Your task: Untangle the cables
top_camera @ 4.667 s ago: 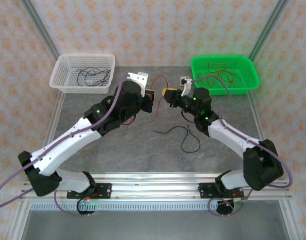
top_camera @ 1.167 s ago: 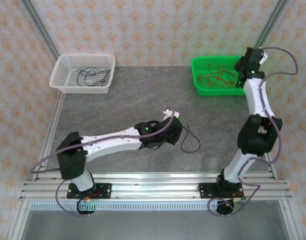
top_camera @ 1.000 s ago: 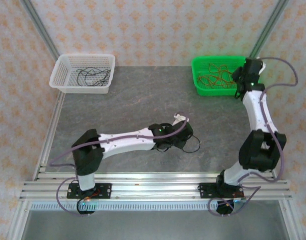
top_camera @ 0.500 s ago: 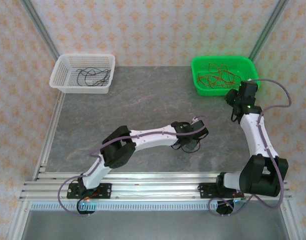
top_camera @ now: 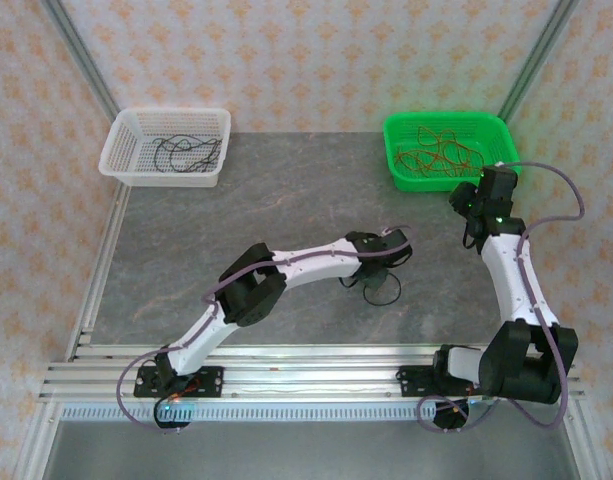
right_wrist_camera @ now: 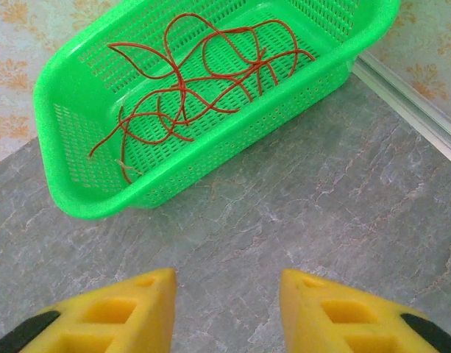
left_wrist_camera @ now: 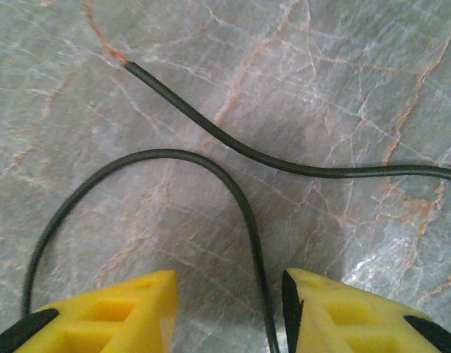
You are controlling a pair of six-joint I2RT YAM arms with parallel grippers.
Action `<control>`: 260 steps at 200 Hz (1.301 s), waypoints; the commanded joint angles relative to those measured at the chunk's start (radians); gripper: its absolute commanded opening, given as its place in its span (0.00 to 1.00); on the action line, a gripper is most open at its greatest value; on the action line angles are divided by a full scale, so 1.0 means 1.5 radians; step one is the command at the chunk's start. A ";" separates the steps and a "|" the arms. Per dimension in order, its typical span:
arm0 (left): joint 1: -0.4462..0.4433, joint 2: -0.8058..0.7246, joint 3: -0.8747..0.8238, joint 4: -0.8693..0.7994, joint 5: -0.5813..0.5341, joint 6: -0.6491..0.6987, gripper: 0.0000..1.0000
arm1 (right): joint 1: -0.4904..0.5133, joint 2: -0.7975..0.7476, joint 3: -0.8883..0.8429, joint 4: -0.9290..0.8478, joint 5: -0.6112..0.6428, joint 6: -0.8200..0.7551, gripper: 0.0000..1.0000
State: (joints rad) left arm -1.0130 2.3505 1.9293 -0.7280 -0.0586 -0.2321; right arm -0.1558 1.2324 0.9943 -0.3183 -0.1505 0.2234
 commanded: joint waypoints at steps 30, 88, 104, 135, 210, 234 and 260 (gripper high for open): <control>-0.001 0.037 0.037 -0.025 0.009 0.027 0.41 | 0.001 -0.026 -0.010 -0.003 -0.002 -0.010 0.41; 0.009 0.093 0.040 -0.021 -0.033 0.038 0.23 | 0.001 -0.040 -0.010 -0.006 -0.002 -0.012 0.41; 0.010 0.103 0.039 -0.016 -0.052 0.041 0.11 | 0.001 -0.055 -0.009 -0.008 -0.002 -0.012 0.41; 0.011 0.095 0.035 0.000 -0.087 0.039 0.00 | 0.001 -0.066 -0.009 -0.011 -0.006 -0.012 0.41; 0.012 -0.051 0.055 -0.024 -0.186 0.031 0.00 | 0.000 -0.082 -0.014 -0.013 -0.024 -0.009 0.41; 0.016 -0.115 0.068 -0.042 -0.224 0.030 0.00 | 0.001 -0.094 -0.024 -0.014 -0.048 -0.005 0.41; 0.029 -0.180 0.073 -0.054 -0.262 0.029 0.00 | 0.006 -0.119 -0.048 -0.006 -0.095 0.004 0.41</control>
State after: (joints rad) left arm -0.9817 2.2185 2.0022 -0.7639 -0.3363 -0.1825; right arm -0.1558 1.1004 0.9577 -0.3290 -0.2203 0.2241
